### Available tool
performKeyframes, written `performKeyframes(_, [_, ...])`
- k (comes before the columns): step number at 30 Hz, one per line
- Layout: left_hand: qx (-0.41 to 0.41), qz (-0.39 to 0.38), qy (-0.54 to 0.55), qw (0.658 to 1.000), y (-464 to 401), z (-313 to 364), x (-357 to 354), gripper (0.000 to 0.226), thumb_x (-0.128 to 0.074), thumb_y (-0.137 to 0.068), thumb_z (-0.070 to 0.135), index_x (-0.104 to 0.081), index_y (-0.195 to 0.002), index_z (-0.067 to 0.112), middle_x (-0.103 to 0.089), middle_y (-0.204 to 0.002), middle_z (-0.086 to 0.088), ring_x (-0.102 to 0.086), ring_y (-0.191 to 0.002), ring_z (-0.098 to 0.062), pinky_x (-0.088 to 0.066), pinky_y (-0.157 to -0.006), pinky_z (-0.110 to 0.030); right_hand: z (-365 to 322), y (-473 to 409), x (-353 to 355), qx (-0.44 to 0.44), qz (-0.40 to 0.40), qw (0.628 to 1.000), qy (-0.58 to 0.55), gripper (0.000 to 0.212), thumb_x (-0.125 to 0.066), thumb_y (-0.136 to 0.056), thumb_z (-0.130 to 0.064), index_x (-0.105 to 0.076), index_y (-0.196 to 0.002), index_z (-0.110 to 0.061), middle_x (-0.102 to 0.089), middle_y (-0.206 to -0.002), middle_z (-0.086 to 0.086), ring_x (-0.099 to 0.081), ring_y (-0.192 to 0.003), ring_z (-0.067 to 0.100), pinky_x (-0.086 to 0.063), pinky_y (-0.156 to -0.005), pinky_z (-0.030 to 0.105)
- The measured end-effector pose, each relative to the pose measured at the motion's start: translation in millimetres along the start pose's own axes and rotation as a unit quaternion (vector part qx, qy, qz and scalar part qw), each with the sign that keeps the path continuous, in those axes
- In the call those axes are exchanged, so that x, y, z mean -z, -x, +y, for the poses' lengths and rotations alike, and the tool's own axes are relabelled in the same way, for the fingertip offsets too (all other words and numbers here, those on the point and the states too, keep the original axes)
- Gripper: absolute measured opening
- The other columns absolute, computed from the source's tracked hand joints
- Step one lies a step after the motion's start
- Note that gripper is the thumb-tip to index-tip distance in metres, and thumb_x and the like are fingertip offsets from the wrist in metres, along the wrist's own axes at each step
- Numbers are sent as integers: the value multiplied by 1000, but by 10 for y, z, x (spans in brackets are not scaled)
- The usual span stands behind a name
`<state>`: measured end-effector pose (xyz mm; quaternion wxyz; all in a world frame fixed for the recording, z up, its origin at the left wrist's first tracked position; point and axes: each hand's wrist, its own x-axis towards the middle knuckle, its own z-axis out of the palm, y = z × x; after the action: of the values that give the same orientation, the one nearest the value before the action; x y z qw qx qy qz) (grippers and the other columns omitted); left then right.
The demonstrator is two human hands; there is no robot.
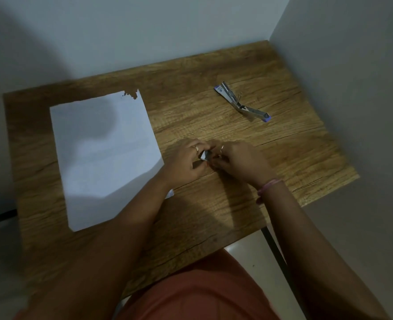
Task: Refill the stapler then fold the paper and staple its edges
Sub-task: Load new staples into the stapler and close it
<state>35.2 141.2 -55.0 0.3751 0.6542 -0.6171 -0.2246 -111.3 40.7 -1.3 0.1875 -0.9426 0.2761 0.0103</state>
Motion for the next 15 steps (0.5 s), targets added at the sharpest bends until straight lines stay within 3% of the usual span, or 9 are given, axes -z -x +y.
performKeyframes(4, [4,-1,3,1000,4,4,-2,34,-64,-84,1,-63,-119,3,-61,-118,-12,-53,-109,-21,-39,-92,-28,-5,-127,51,-3,-34,999,38,24,-56,-93,-37,-69,-101,-18,-67,-89,5,-54,-72,17,-36,-58,30])
performKeyframes(12, [6,2,8,1000,-8,30,1,31,-64,-84,1,-64,-116,2,-63,-115,-12,-50,-104,-15,-35,-89,-24,19,-204,100,21,-78,993,90,26,-50,-95,-42,-71,-103,-29,-68,-92,2,-58,-76,19,-39,-60,30])
performKeyframes(15, [9,2,6,1000,-8,33,1,33,-64,-85,1,-64,-117,3,-62,-116,-11,-48,-105,-12,-33,-87,-17,45,-203,129,28,-86,992,82,25,-50,-96,-41,-70,-104,-28,-68,-93,3,-59,-79,20,-42,-62,32])
